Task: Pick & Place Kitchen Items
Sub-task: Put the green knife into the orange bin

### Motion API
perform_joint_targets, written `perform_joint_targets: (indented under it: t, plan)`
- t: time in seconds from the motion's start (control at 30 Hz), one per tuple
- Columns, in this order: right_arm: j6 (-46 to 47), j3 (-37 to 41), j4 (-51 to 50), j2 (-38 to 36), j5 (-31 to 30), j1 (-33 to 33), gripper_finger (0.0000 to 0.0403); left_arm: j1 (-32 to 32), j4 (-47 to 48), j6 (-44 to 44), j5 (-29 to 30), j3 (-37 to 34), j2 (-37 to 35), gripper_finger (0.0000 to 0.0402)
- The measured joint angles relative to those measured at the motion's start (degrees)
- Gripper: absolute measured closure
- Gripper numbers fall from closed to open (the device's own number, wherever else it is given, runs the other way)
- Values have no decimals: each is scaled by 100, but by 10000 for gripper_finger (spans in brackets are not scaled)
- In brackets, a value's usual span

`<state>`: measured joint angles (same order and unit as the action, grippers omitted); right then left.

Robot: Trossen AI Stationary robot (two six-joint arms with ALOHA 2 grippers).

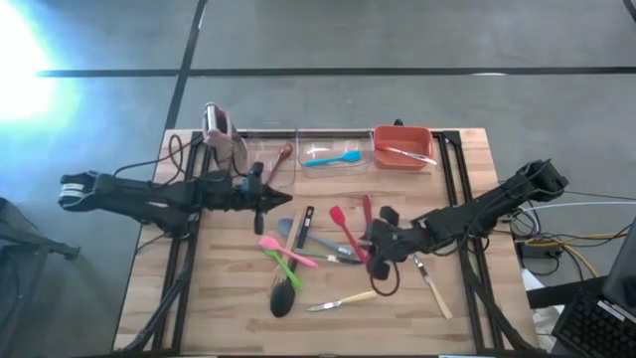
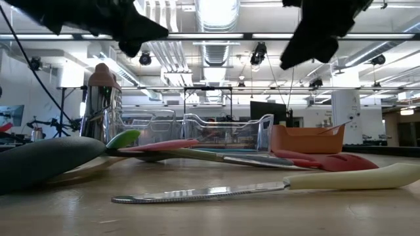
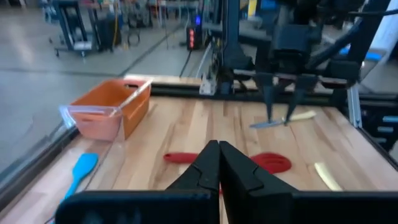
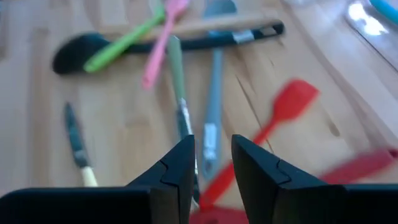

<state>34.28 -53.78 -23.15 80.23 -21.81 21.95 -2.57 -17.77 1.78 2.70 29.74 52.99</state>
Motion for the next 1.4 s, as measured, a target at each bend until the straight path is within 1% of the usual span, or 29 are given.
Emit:
perform_joint_targets:
  t: [0.07,0.17,0.23,0.33,0.43,0.63,0.77,0.87,0.97,1.13,1.3,1.4]
  plan:
    - [-173,-4,244,47,14,-2,299,0,-393,-3,0,-259,-111,395]
    - [-268,-14,579,182,139,-33,295,0,-678,-82,0,-499,-280,395]
    - [-370,-6,705,325,203,-34,293,0,-716,-198,-1,-561,-400,395]
    - [-652,-10,1248,704,276,-35,287,-9,-722,-315,0,-571,-555,394]
    - [-815,-53,1442,1099,287,-34,277,-11,-658,-444,0,-569,-697,394]
    - [-828,-473,1341,1654,258,-41,240,-20,-544,-516,0,-571,-831,394]
    - [-1156,-873,1134,2019,259,-39,211,-20,-544,-608,0,-571,-858,394]
    - [-1450,-1197,927,2256,253,-41,197,-18,-530,-616,-2,-571,-861,394]
    - [-1501,-1485,708,2488,239,-78,193,-22,-474,-619,-2,-567,-865,394]
    - [-1494,-1738,340,2780,304,-197,197,-31,-468,-619,-2,-567,-857,394]
    - [-1484,-1882,309,3025,816,-383,197,-35,-448,-616,-2,-567,-863,394]
    - [-1524,-1974,215,3146,1000,-468,199,-39,-424,-623,-1,-567,-858,394]
